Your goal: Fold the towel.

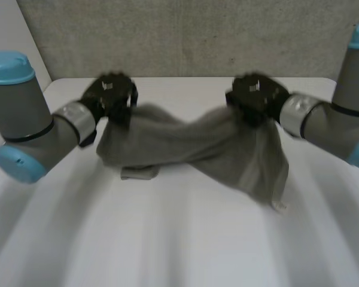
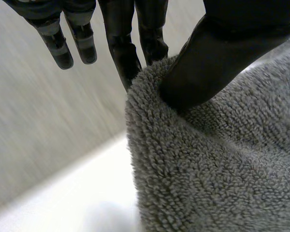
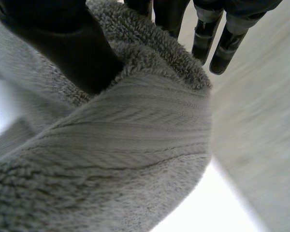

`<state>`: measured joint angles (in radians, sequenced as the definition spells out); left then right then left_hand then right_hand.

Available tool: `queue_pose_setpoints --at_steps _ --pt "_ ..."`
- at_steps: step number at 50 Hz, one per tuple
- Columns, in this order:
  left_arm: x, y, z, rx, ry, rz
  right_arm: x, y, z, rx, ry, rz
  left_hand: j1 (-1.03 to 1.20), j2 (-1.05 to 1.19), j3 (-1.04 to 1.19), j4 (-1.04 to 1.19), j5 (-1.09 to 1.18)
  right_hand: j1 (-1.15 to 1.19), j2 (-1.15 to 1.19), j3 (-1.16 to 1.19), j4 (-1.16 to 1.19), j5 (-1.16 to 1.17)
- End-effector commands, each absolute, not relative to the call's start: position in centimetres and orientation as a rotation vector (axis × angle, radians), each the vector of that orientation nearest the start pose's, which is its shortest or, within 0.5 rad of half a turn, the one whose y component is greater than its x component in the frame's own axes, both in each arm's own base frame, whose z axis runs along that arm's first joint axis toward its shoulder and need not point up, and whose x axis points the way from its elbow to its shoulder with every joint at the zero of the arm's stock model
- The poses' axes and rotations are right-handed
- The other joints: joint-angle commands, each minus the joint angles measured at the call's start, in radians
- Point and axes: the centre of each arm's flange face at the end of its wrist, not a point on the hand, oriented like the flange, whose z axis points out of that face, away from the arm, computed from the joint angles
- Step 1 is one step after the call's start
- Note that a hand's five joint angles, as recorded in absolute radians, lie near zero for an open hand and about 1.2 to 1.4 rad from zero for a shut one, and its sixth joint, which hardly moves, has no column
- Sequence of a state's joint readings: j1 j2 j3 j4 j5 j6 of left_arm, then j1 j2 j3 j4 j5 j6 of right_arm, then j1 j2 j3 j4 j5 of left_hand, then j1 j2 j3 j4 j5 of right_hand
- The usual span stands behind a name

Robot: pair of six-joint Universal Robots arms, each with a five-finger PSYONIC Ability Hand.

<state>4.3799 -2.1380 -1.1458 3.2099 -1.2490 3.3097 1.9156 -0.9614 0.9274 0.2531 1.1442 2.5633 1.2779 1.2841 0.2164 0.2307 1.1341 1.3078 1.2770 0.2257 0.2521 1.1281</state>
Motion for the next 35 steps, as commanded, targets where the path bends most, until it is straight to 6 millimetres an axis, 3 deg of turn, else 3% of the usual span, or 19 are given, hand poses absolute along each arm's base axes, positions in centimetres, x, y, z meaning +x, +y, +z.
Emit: queue_pose_setpoints --at_steps 1,3,5,8,13,14,15,16,17,18,20,21,25,27,28,29,30,31,35 --pt "-29.6 -35.7 32.7 0.711 1.819 -2.929 31.5 -32.7 38.5 -0.872 1.327 -2.638 0.118 0.112 -0.042 -0.056 0.088 0.089 0.119 -0.051 -0.078 0.094" --pt "-28.2 -33.8 37.5 0.579 1.549 -3.153 30.8 -31.5 40.3 -0.814 1.26 -2.673 0.118 0.112 -0.042 -0.056 0.088 0.089 0.119 -0.051 -0.078 0.094" --pt "-27.7 -32.6 39.1 0.558 1.438 -3.234 30.4 -30.4 40.7 -0.828 1.244 -2.657 0.118 0.112 -0.042 -0.056 0.088 0.089 0.119 -0.051 -0.078 0.094" --pt "-27.1 -30.9 40.0 0.55 1.348 -3.31 30.8 -29.5 38.4 -0.941 1.295 -2.533 0.118 0.112 -0.042 -0.056 0.088 0.089 0.119 -0.051 -0.078 0.094" --pt "-26.9 -30.3 35.4 0.63 1.597 -3.191 30.4 -28.0 33.7 -1.12 1.406 -2.366 0.118 0.112 -0.042 -0.056 0.088 0.089 0.119 -0.051 -0.078 0.094" --pt "-26.8 -30.1 33.0 0.665 1.732 -3.114 30.0 -27.6 32.0 -1.204 1.426 -2.326 0.118 0.112 -0.042 -0.056 0.088 0.089 0.119 -0.051 -0.078 0.094" --pt "-26.7 -30.1 33.0 0.665 1.733 -3.113 29.5 -27.3 30.0 -1.302 1.441 -2.28 0.118 0.112 -0.042 -0.056 0.088 0.089 0.119 -0.051 -0.078 0.094" --pt "-26.4 -29.6 30.2 0.698 1.882 -3.019 29.5 -27.3 30.0 -1.303 1.441 -2.279 0.118 0.112 -0.042 -0.056 0.088 0.089 0.119 -0.051 -0.078 0.094" --pt "-26.0 -29.0 27.8 0.727 2.006 -2.932 28.8 -27.2 28.0 -1.388 1.473 -2.239 0.118 0.112 -0.042 -0.056 0.088 0.089 0.119 -0.051 -0.078 0.094" --pt "-26.0 -29.0 27.8 0.727 2.008 -2.931 28.7 -27.2 28.0 -1.389 1.473 -2.239 0.118 0.112 -0.042 -0.056 0.088 0.089 0.119 -0.051 -0.078 0.094" --pt "-25.3 -27.7 23.8 0.76 2.203 -2.777 27.1 -26.6 24.1 -1.516 1.556 -2.134 0.118 0.112 -0.042 -0.056 0.088 0.089 0.119 -0.051 -0.078 0.094" --pt "-25.3 -27.7 23.8 0.76 2.204 -2.777 27.1 -26.6 24.1 -1.516 1.557 -2.134 0.118 0.112 -0.042 -0.056 0.088 0.089 0.119 -0.051 -0.078 0.094" --pt "-24.8 -25.9 19.6 0.773 2.42 -2.586 25.3 -25.4 19.2 -1.598 1.701 -1.98 0.118 0.112 -0.042 -0.056 0.088 0.058 0.088 -0.051 -0.078 0.063" --pt "-24.9 -25.3 18.2 0.785 2.507 -2.51 25.0 -25.3 18.2 -1.594 1.736 -1.945 0.118 0.112 -0.042 -0.056 0.088 -0.139 -0.109 -0.051 -0.078 -0.134" --pt "-25.1 -24.7 16.9 0.795 2.59 -2.43 24.8 -25.3 17.2 -1.589 1.775 -1.911 0.061 0.054 -0.042 -0.056 0.03 -0.634 -0.603 -0.051 -0.078 -0.628" --pt "-25.1 -24.7 16.9 0.795 2.591 -2.429 24.8 -25.3 17.2 -1.589 1.776 -1.91 0.06 0.054 -0.042 -0.056 0.029 -0.638 -0.608 -0.051 -0.078 -0.633" --pt "-25.2 -24.3 16.3 0.808 2.646 -2.371 24.7 -25.3 16.5 -1.585 1.81 -1.887 -0.242 -0.248 -0.042 -0.056 -0.273 -0.891 -0.861 -0.051 -0.078 -0.886" --pt "-25.5 -24.0 16.1 0.816 2.683 -2.33 24.5 -25.3 16.2 -1.578 1.843 -1.88 -0.579 -0.586 -0.042 -0.056 -0.61 -0.955 -0.924 -0.051 -0.078 -0.95" --pt "-25.8 -24.1 16.6 0.817 2.696 -2.317 24.3 -25.5 16.2 -1.544 1.903 -1.885 -0.791 -0.798 -0.042 -0.056 -0.822 -1.111 -1.08 -0.051 -0.078 -1.106"
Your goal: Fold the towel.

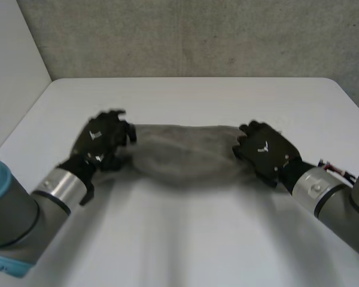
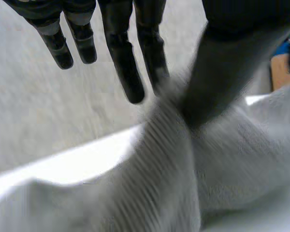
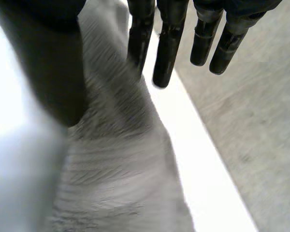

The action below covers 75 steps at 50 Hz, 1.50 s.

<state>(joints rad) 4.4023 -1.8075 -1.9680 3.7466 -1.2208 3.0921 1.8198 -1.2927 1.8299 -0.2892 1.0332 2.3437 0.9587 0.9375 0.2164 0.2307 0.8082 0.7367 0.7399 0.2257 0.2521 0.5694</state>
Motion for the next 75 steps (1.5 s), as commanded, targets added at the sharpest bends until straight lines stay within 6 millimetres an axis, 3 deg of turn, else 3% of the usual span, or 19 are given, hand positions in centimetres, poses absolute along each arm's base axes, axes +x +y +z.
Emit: queue_pose_setpoints --at_steps 1,13,18,23,29,34,43,45,47,49,53,60,66,71,73,75 --pt "-25.8 -24.3 16.9 0.815 2.684 -2.327 24.3 -25.5 16.2 -1.515 1.926 -1.883 -0.472 -0.451 -0.042 -0.056 -0.496 -0.555 -0.558 -0.051 -0.078 -0.562" --pt "-25.7 -24.7 17.1 0.789 2.676 -2.328 24.1 -25.7 16.5 -1.186 2.046 -1.794 -0.507 -0.486 -0.042 -0.056 -0.531 -0.549 -0.552 -0.051 -0.078 -0.556" --pt "-25.7 -24.4 16.9 0.808 2.697 -2.303 23.9 -25.6 16.9 -1.036 2.133 -1.66 -0.504 -0.483 -0.042 -0.056 -0.528 -0.543 -0.546 -0.051 -0.078 -0.55" --pt "-25.5 -22.9 16.1 0.931 2.814 -2.1 23.5 -25.4 17.4 -1.0 2.21 -1.541 -0.484 -0.463 -0.042 -0.056 -0.508 -0.531 -0.535 -0.051 -0.078 -0.539" --pt "-25.7 -21.9 16.2 1.148 2.831 -1.976 23.3 -25.0 17.5 -1.013 2.252 -1.478 -0.49 -0.469 -0.042 -0.056 -0.514 -0.528 -0.532 -0.051 -0.078 -0.536" --pt "-26.4 -23.2 16.2 1.302 2.722 -1.959 23.3 -24.9 17.3 -1.015 2.255 -1.468 -0.484 -0.463 -0.042 -0.056 -0.508 -0.52 -0.523 -0.051 -0.078 -0.527" --pt "-26.4 -24.5 14.1 1.352 2.74 -1.829 23.3 -25.0 16.9 -1.018 2.251 -1.477 -0.469 -0.448 -0.042 -0.056 -0.493 -0.476 -0.479 -0.051 -0.078 -0.483" --pt "-26.4 -24.4 13.9 1.36 2.747 -1.805 23.3 -25.3 16.7 -1.03 2.23 -1.523 -0.402 -0.381 -0.042 -0.056 -0.426 -0.402 -0.406 -0.051 -0.078 -0.41" --pt "-26.3 -24.1 13.6 1.375 2.779 -1.752 23.2 -25.5 16.5 -1.036 2.226 -1.54 -0.071 -0.05 -0.042 -0.056 -0.095 -0.379 -0.382 -0.051 -0.078 -0.386" --pt "-26.3 -24.0 13.5 1.382 2.793 -1.73 23.2 -25.7 16.1 -1.049 2.226 -1.548 -0.041 -0.02 -0.042 -0.056 -0.065 -0.37 -0.373 -0.051 -0.078 -0.377" --pt "-26.2 -23.5 13.4 1.403 2.815 -1.676 22.8 -26.2 15.0 -1.105 2.278 -1.536 -0.026 -0.005 -0.042 -0.056 -0.05 -0.294 -0.297 -0.051 -0.078 -0.301" --pt "-26.1 -22.8 13.7 1.453 2.806 -1.622 21.2 -27.4 15.2 -1.115 2.415 -1.591 -0.026 -0.005 -0.042 -0.056 -0.05 -0.273 -0.276 -0.051 -0.078 -0.28" --pt "-25.3 -21.6 14.8 1.491 2.819 -1.525 20.9 -27.0 14.7 -1.152 2.494 -1.428 0.039 0.06 -0.042 -0.056 0.015 -0.27 -0.273 -0.051 -0.078 -0.277" --pt "-24.4 -21.0 15.7 1.452 2.846 -1.493 20.1 -26.7 15.6 -1.148 2.534 -1.313 0.03 0.051 -0.042 -0.056 0.006 -0.194 -0.197 -0.051 -0.078 -0.201" --pt "-24.0 -20.9 16.0 1.433 2.844 -1.499 19.5 -26.3 18.1 -1.172 2.499 -1.373 0.027 0.048 -0.042 -0.056 0.003 -0.162 -0.165 -0.051 -0.078 -0.169" --pt "-23.5 -20.7 16.2 1.407 2.851 -1.499 19.2 -25.9 19.1 -1.194 2.477 -1.386 0.024 0.045 -0.042 -0.056 0.0 -0.161 -0.165 -0.051 -0.078 -0.169"
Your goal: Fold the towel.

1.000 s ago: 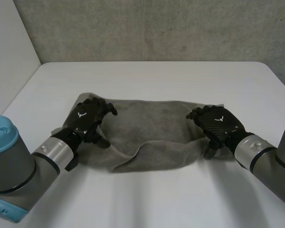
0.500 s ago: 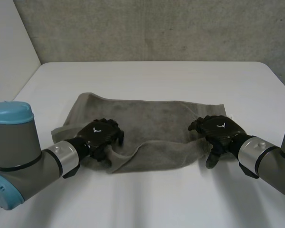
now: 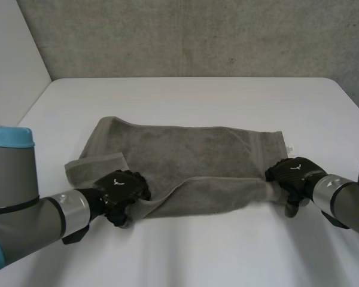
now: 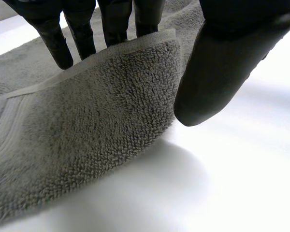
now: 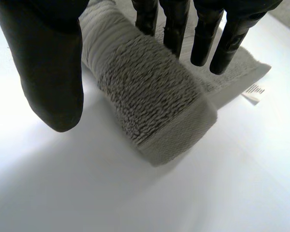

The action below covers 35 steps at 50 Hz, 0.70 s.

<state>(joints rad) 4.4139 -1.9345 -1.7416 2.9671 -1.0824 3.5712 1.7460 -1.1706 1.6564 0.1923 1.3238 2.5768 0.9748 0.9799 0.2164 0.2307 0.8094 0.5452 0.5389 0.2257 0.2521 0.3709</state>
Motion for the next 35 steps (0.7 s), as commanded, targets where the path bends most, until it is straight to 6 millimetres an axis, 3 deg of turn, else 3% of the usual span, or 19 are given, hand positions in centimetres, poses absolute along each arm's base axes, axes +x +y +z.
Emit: queue_pose_setpoints --at_steps 1,6,15,19,25,29,33,35 --pt "-23.5 -20.7 16.2 1.407 2.851 -1.499 19.2 -25.9 19.1 -1.194 2.477 -1.386 0.008 0.003 -0.042 -0.056 -0.001 0.03 0.036 -0.051 -0.078 0.03" --pt "-23.0 -20.6 16.1 1.379 2.862 -1.489 18.3 -25.4 20.1 -1.199 2.431 -1.322 -0.001 -0.006 -0.042 -0.056 -0.01 0.024 0.03 -0.051 -0.078 0.024" --pt "-23.3 -21.4 16.0 1.385 2.818 -1.55 18.6 -26.2 19.1 -1.11 2.394 -1.413 -0.06 -0.065 -0.042 -0.056 -0.069 0.012 0.019 -0.051 -0.078 0.012" --pt "-23.8 -22.0 15.5 1.403 2.776 -1.602 20.0 -26.4 17.6 -1.052 2.347 -1.447 -0.115 -0.121 -0.042 -0.056 -0.125 0.012 0.019 -0.051 -0.078 0.012" --pt "-24.5 -22.3 14.8 1.436 2.764 -1.603 21.6 -26.7 17.0 -1.04 2.305 -1.531 -0.118 -0.123 -0.042 -0.056 -0.128 0.004 0.01 -0.051 -0.078 0.003" --pt "-24.6 -22.5 14.3 1.435 2.78 -1.573 22.2 -26.9 15.9 -1.042 2.302 -1.495 -0.095 -0.1 -0.042 -0.056 -0.104 -0.008 -0.002 -0.051 -0.078 -0.008" --pt "-24.4 -22.6 14.3 1.427 2.785 -1.566 24.0 -26.6 15.2 -1.072 2.266 -1.456 0.037 0.032 -0.042 -0.056 0.028 -0.046 -0.04 -0.051 -0.078 -0.046" --pt "-24.2 -22.4 14.4 1.42 2.803 -1.542 24.5 -26.6 14.9 -1.073 2.261 -1.442 0.233 0.228 -0.042 -0.056 0.224 -0.061 -0.055 -0.051 -0.078 -0.061"
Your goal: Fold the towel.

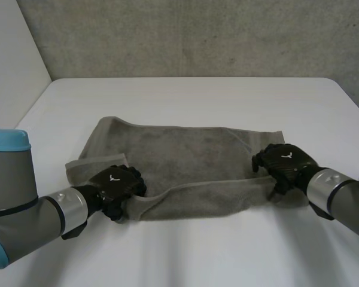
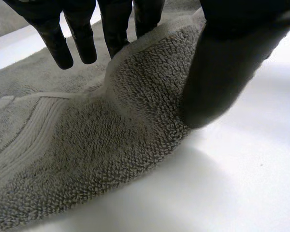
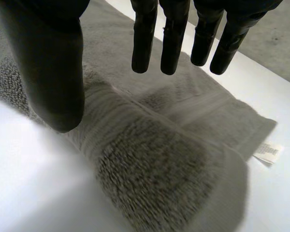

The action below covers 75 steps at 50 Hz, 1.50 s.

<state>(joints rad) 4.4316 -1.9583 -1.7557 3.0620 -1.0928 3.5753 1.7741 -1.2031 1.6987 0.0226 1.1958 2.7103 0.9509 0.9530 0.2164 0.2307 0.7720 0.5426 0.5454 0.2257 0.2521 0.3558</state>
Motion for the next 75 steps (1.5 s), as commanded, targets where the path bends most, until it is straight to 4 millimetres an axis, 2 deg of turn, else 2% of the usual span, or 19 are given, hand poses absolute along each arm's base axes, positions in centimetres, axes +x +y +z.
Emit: queue_pose_setpoints --at_steps 1,3,5,9,14,18,29,34,40,51,53,57,64,68,75 --pt "-24.2 -22.4 14.4 1.42 2.803 -1.542 24.5 -26.6 14.9 -1.073 2.26 -1.442 0.258 0.256 -0.042 -0.056 0.262 -0.058 -0.061 -0.051 -0.078 -0.046" --pt "-24.0 -22.0 14.5 1.416 2.821 -1.516 25.2 -26.5 14.3 -1.067 2.259 -1.406 0.41 0.408 -0.042 -0.056 0.414 -0.093 -0.096 -0.051 -0.078 -0.081" --pt "-23.9 -21.9 15.0 1.419 2.814 -1.516 25.7 -26.4 14.1 -1.068 2.249 -1.391 0.445 0.443 -0.042 -0.056 0.449 -0.096 -0.099 -0.051 -0.078 -0.084" --pt "-23.5 -21.6 15.8 1.415 2.797 -1.522 27.1 -25.4 14.0 -1.093 2.213 -1.367 0.445 0.443 -0.042 -0.056 0.45 -0.132 -0.134 -0.051 -0.078 -0.119" --pt "-22.9 -20.9 16.9 1.39 2.774 -1.562 27.4 -24.9 14.0 -1.105 2.203 -1.36 0.445 0.443 -0.042 -0.056 0.45 -0.135 -0.137 -0.051 -0.078 -0.122" --pt "-22.6 -20.7 16.8 1.377 2.781 -1.551 27.3 -24.8 13.9 -1.109 2.212 -1.346 0.445 0.443 -0.042 -0.056 0.45 -0.135 -0.137 -0.051 -0.078 -0.122" --pt "-21.6 -21.3 16.2 1.306 2.817 -1.524 25.7 -22.9 13.0 -1.111 2.294 -1.216 0.445 0.443 -0.042 -0.056 0.45 -0.099 -0.102 -0.051 -0.078 -0.087" --pt "-21.4 -21.8 16.3 1.296 2.794 -1.548 23.8 -23.0 13.7 -1.14 2.314 -1.258 0.445 0.443 -0.042 -0.056 0.45 -0.094 -0.096 -0.051 -0.078 -0.081" --pt "-21.1 -22.1 16.2 1.274 2.79 -1.557 23.0 -23.2 14.1 -1.136 2.341 -1.284 0.445 0.443 -0.042 -0.056 0.45 -0.094 -0.096 -0.051 -0.078 -0.081" --pt "-21.1 -21.3 16.0 1.282 2.811 -1.537 21.6 -21.0 15.8 -1.133 2.357 -1.287 0.445 0.443 -0.042 -0.056 0.45 -0.094 -0.096 -0.051 -0.078 -0.081" --pt "-21.2 -21.2 15.9 1.289 2.814 -1.534 21.3 -20.0 16.5 -1.147 2.356 -1.255 0.445 0.443 -0.042 -0.056 0.45 -0.094 -0.096 -0.051 -0.078 -0.081" --pt "-21.4 -21.0 15.9 1.305 2.814 -1.533 21.1 -19.4 17.0 -1.145 2.342 -1.217 0.437 0.435 -0.042 -0.056 0.441 -0.094 -0.096 -0.051 -0.078 -0.081" --pt "-21.5 -20.8 15.8 1.313 2.818 -1.528 21.0 -20.4 18.3 -1.112 2.296 -1.306 0.425 0.423 -0.042 -0.056 0.43 -0.099 -0.102 -0.051 -0.078 -0.087" --pt "-21.6 -20.5 15.7 1.321 2.824 -1.518 21.4 -22.2 19.1 -1.077 2.25 -1.431 0.425 0.423 -0.042 -0.056 0.43 -0.108 -0.111 -0.051 -0.078 -0.096" --pt "-21.5 -20.4 15.8 1.32 2.824 -1.521 22.1 -24.8 17.5 -1.018 2.268 -1.432 0.425 0.423 -0.042 -0.056 0.43 -0.102 -0.105 -0.051 -0.078 -0.09"
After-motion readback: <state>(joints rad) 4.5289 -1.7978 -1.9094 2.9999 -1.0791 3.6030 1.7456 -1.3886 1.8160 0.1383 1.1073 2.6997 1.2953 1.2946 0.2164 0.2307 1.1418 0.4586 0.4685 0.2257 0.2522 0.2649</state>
